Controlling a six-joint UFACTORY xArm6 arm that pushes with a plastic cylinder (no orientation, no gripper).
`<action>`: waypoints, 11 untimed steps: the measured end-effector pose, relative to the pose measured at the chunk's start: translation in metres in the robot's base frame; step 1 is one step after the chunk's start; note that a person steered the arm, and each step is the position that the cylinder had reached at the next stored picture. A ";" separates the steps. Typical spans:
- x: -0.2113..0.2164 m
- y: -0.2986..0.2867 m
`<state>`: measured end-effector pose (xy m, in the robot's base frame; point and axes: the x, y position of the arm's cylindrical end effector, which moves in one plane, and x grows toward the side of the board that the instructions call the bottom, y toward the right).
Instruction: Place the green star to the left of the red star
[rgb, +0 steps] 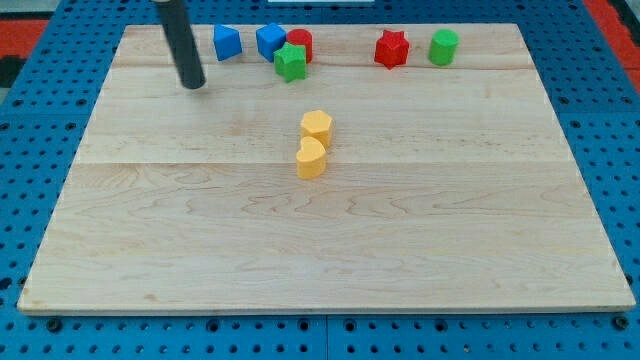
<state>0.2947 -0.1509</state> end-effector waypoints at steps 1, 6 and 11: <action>-0.020 0.025; -0.008 0.178; -0.010 0.196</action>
